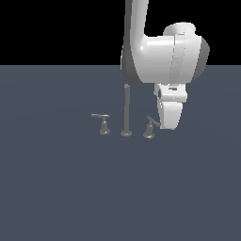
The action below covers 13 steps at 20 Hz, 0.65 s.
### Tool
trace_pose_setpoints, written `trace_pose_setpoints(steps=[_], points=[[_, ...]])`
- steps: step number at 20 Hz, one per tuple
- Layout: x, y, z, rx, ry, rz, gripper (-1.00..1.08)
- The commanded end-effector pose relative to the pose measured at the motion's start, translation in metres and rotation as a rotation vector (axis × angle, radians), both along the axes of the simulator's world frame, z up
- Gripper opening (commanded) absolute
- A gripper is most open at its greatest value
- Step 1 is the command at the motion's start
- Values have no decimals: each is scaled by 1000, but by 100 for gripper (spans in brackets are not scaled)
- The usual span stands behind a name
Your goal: Turn on the faucet by rotating a designated handle.
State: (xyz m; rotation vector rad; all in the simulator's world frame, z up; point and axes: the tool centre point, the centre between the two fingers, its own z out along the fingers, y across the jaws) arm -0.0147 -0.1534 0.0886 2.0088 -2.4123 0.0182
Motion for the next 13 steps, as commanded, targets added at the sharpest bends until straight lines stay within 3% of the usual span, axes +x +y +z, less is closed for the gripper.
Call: trace_pose_setpoints(steps=[1, 3, 4, 13], points=[[-3, 29, 0, 10, 5, 31, -100], [-5, 34, 0, 10, 6, 32, -100], [-6, 9, 0, 1, 2, -3, -100], [11, 69, 0, 10, 6, 31, -100]])
